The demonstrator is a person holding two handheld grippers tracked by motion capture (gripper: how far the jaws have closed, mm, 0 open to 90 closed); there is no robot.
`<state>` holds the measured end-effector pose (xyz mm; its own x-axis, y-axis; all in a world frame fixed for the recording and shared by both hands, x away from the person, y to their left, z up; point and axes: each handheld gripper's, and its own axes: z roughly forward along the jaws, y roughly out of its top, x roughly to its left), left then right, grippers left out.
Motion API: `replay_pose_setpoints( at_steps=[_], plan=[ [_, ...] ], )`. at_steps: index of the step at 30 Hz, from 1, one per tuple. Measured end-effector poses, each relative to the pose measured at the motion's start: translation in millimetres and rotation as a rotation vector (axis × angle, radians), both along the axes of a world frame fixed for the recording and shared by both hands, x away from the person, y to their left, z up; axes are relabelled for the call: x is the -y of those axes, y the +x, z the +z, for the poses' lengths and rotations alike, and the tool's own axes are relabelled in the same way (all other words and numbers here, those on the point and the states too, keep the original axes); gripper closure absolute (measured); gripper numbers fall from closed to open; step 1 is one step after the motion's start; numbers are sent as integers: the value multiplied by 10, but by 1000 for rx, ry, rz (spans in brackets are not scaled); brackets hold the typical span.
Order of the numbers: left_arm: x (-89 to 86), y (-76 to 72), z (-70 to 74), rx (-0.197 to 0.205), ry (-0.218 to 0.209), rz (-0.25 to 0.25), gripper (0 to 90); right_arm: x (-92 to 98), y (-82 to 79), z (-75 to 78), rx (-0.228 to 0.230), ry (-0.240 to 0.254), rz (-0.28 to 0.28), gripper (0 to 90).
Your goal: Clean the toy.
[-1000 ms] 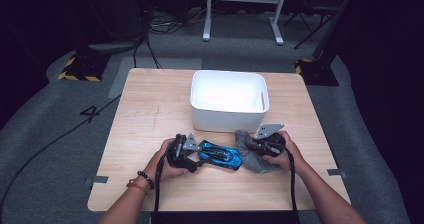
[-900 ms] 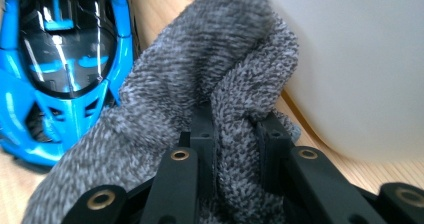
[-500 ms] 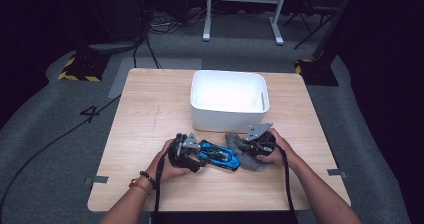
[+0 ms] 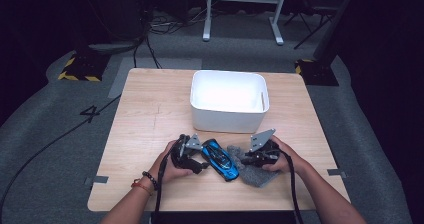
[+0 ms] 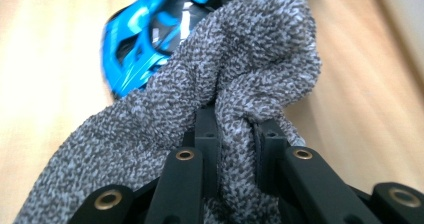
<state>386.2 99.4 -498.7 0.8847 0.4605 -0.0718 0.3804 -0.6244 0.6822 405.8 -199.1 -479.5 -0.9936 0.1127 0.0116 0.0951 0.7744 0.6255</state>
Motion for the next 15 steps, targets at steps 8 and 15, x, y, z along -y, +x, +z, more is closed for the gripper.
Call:
replay_pose_setpoints(
  at_steps=[8,15],
  plan=[
    [-16,75,61,-21,-107,75,304,-14,-241,-2,2,7,0,764],
    [134,93,159,1,-124,52,287,8,-283,-26,32,37,-49,746]
  ],
)
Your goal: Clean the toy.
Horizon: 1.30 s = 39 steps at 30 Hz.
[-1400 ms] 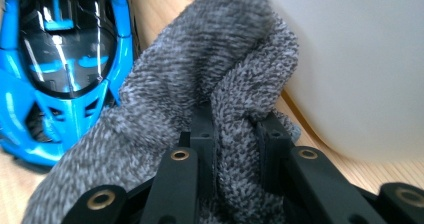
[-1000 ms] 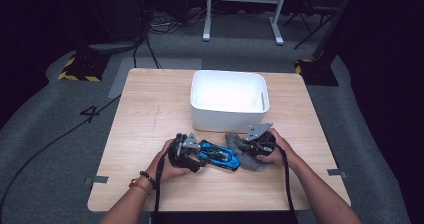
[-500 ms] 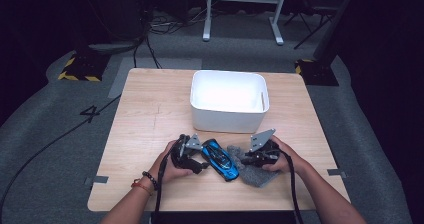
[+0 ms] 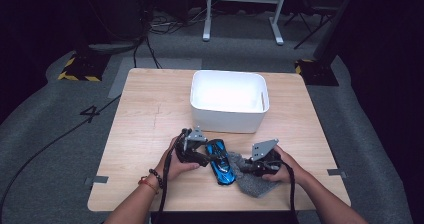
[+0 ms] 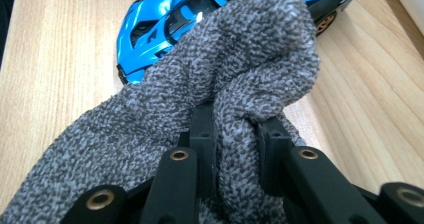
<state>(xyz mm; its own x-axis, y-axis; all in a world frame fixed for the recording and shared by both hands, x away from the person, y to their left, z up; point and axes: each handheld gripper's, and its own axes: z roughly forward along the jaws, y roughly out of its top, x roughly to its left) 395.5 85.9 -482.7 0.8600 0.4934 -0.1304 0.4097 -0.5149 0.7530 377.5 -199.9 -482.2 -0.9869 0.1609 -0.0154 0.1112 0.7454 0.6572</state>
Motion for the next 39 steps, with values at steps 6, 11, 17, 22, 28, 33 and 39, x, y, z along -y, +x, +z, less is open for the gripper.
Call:
replay_pose_setpoints(
  at_steps=[6,11,17,22,28,33,39],
  plan=[
    [22,77,34,11,23,-26,437,46,94,149,38,28,-92,728],
    [64,71,21,22,39,-21,470,-33,262,154,63,55,-206,717],
    [114,65,11,65,62,-18,623,-174,330,-11,39,15,-204,726],
    [125,49,20,89,81,-29,655,-148,292,3,7,9,-157,734],
    [126,51,18,89,78,-34,684,-96,195,35,-38,-13,-68,738],
    [115,61,11,89,70,-22,679,-29,50,56,-63,-35,0,737],
    [109,67,6,85,65,-22,675,56,-108,71,-92,-55,52,735]
  ],
)
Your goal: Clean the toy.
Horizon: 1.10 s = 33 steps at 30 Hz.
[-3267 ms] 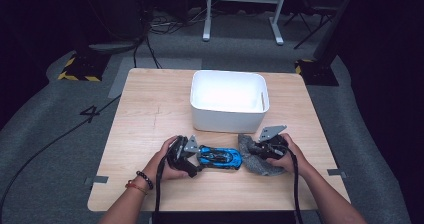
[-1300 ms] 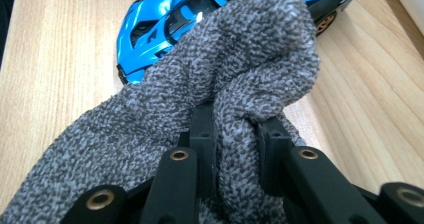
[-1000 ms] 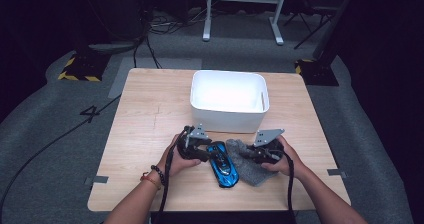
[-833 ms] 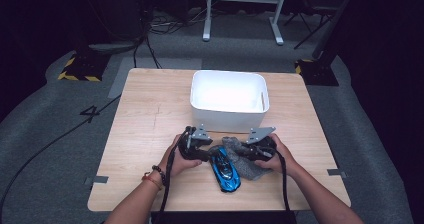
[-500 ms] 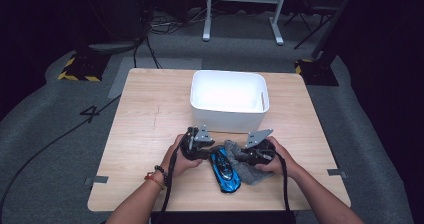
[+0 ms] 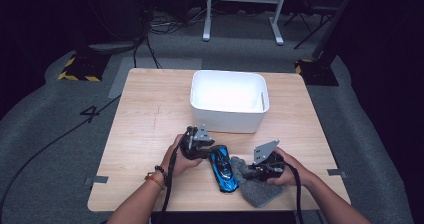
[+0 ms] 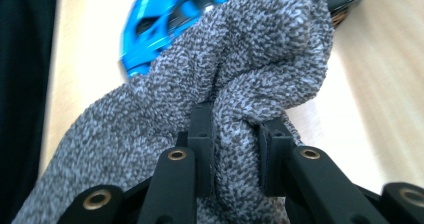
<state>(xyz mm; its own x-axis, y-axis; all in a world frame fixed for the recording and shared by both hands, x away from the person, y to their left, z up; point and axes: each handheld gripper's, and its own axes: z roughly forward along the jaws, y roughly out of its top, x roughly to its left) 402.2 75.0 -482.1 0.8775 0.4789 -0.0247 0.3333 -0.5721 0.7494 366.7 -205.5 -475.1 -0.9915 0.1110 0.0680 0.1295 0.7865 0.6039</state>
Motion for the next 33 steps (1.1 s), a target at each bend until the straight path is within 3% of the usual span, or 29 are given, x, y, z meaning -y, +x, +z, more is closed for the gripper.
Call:
replay_pose_setpoints(
  at_steps=[3,5,7,15,18,24,33],
  plan=[
    [-2,1,-1,0,-2,2,674,63,-64,27,6,-22,44,732],
    [-9,10,-3,2,-3,7,675,81,-76,55,26,-19,35,729],
    [-14,16,-7,-2,-8,9,675,91,-43,102,56,4,1,730],
    [-24,24,-17,-6,-18,11,656,-21,225,177,142,107,-229,739],
    [-18,17,-14,1,-14,11,656,-119,346,111,152,98,-294,738],
    [-32,22,-28,-5,-28,11,653,-248,346,-24,107,40,-236,736],
    [-34,26,-29,-2,-27,11,648,-135,183,-8,36,16,-109,733]
  ],
)
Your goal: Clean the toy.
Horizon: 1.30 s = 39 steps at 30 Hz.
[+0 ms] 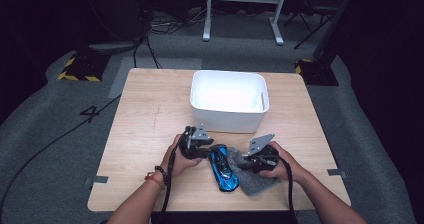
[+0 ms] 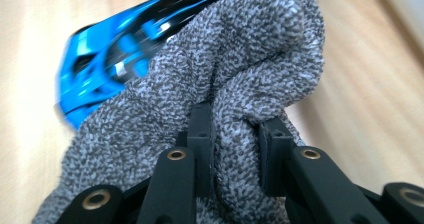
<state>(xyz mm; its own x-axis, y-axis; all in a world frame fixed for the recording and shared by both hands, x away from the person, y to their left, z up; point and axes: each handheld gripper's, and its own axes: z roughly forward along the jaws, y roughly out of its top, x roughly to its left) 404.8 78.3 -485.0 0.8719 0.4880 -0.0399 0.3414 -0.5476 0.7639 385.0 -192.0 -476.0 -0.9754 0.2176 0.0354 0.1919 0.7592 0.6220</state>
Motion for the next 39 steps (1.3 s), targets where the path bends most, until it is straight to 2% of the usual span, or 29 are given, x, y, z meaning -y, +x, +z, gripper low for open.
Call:
replay_pose_setpoints(
  at_steps=[7,11,12,13,14,17,20,22,23,24,27,30,33,35,39],
  plan=[
    [6,-7,0,3,0,-3,645,51,-131,14,-16,-20,50,728],
    [3,-4,-2,7,0,-2,645,92,-214,51,-14,-48,98,724],
    [1,-2,-2,8,2,0,646,108,-230,66,2,-43,104,722],
    [-1,1,-3,8,0,5,646,122,-235,93,27,-30,89,726],
    [-2,2,-3,9,0,8,649,133,-232,136,47,2,62,729],
    [-2,5,-2,8,0,9,649,99,-203,239,66,100,5,728],
    [-4,8,-4,8,-1,6,649,-13,-182,269,91,145,-17,725],
    [-9,10,-5,7,-1,3,648,-121,-169,251,93,150,-8,718],
    [-11,10,-5,11,0,3,649,-189,-165,228,102,148,-3,718],
    [-11,9,-5,14,2,3,649,-226,-168,213,92,146,-3,718],
    [-20,14,-5,17,4,-3,648,-325,-202,169,83,133,41,717],
    [-18,13,-10,12,-5,0,646,-321,-289,186,51,118,122,718],
    [-19,14,-10,11,-7,-1,646,-311,-398,164,32,75,199,719],
    [-19,15,-11,9,-9,0,646,-295,-459,164,37,43,224,719],
    [-31,21,-16,9,-12,-2,646,-227,-490,157,16,10,260,718]
  ],
)
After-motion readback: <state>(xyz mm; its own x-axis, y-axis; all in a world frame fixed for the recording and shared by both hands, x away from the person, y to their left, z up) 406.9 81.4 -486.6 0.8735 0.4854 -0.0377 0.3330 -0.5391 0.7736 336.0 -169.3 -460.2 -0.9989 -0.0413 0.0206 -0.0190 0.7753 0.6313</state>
